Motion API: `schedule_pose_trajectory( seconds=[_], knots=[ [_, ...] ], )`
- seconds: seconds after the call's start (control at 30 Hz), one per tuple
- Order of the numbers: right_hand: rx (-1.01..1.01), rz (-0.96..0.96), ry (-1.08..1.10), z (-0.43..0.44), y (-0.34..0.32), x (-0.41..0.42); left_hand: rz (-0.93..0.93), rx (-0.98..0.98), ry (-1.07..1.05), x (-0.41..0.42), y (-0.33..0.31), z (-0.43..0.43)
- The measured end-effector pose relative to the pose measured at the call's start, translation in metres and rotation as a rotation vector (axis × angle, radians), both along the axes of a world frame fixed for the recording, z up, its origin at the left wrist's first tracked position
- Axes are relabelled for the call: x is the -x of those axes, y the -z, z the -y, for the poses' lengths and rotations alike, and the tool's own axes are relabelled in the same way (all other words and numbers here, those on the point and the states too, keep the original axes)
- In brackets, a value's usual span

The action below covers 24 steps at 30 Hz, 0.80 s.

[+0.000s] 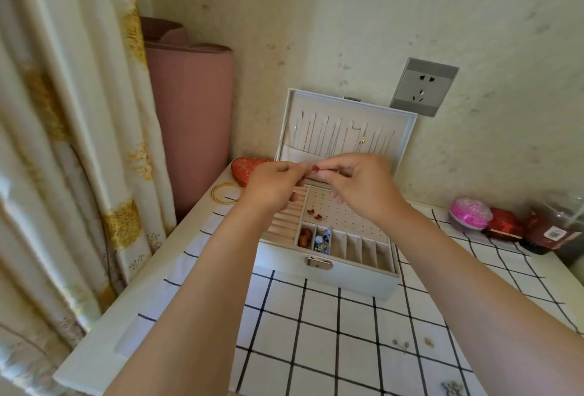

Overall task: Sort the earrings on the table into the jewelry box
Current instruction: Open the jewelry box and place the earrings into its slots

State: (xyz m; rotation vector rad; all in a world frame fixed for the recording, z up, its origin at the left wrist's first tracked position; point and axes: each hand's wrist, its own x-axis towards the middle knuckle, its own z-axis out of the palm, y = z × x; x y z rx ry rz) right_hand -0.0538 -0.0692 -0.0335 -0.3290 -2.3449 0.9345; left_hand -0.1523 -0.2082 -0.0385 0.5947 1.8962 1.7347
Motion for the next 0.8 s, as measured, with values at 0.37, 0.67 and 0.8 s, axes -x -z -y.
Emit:
schedule_pose_trajectory(
  seconds=[0.37, 0.67, 0.8],
  knots=[
    [-0.352, 0.211, 0.058, -0.011, 0.032, 0.004, -0.08, -0.036, -0.051, 0.004, 0.012, -0.003],
    [-0.641, 0.36, -0.013, -0.008, 0.029, 0.005, -0.123, -0.046, -0.081, -0.001, 0.014, -0.004],
    [-0.417, 0.431, -0.015, -0.009, 0.02, 0.002, -0.027, -0.098, -0.097, -0.002, 0.012, -0.003]
  ],
)
